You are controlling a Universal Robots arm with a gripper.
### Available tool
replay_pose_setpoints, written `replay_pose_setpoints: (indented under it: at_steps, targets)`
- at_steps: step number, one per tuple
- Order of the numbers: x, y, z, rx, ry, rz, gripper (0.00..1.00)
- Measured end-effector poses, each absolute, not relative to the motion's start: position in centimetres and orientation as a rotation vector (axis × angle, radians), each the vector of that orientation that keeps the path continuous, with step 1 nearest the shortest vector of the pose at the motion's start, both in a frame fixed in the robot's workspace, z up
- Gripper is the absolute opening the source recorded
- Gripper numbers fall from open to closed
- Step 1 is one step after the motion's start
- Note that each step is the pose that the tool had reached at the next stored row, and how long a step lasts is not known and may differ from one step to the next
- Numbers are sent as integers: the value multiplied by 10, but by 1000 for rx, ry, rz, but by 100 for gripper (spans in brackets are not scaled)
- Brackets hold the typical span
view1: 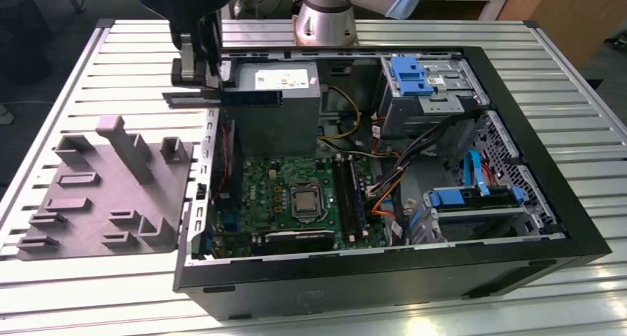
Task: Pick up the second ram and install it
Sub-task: 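Pick up the second ram and move it above second insertion slot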
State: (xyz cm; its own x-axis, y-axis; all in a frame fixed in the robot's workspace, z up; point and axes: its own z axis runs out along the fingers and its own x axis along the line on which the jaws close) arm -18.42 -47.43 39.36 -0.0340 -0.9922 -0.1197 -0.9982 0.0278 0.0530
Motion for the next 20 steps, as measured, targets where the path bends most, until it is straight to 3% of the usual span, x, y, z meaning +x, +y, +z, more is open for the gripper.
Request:
replay_pose_setpoints:
  at_steps: [20]
  targets:
    - [-161, -469, 388, -2161, 2224, 169, 12]
